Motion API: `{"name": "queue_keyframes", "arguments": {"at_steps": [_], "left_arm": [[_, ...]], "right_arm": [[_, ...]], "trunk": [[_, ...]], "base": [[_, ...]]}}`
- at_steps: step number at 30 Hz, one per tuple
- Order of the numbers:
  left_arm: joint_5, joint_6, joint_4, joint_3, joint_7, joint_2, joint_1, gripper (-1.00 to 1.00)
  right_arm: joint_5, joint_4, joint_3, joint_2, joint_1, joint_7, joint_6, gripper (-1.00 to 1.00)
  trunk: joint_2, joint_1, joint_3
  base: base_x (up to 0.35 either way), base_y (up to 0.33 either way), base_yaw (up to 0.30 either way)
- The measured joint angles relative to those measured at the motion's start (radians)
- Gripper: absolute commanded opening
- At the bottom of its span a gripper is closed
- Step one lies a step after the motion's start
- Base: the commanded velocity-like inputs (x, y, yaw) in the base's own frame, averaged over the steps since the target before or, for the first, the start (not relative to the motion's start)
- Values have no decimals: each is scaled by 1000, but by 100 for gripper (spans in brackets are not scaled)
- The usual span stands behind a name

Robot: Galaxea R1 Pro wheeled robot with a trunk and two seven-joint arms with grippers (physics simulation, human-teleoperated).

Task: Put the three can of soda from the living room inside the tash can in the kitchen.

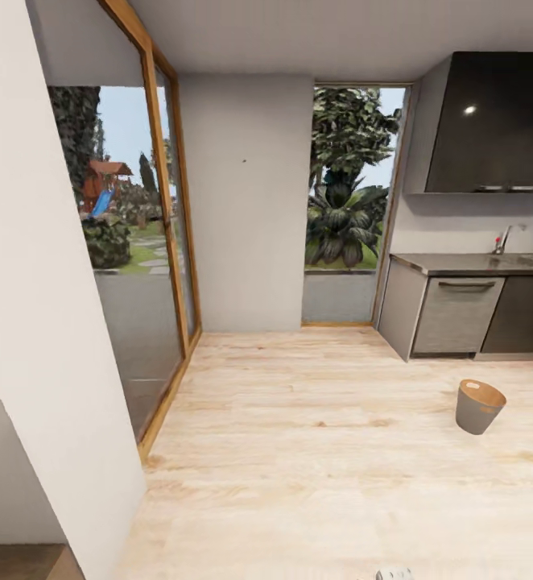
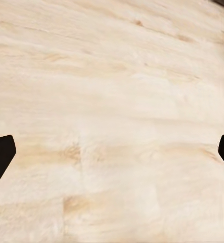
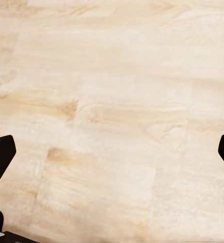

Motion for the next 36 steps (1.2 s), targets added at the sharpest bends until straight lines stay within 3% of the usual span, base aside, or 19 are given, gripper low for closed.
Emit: {"name": "queue_keyframes", "arguments": {"at_steps": [36], "left_arm": [[0, 0, 1, 0, 0, 0, 0, 100]], "right_arm": [[0, 0, 0, 1, 0, 0, 0, 100]], "trunk": [[0, 0, 12]], "base": [[0, 0, -270]]}}
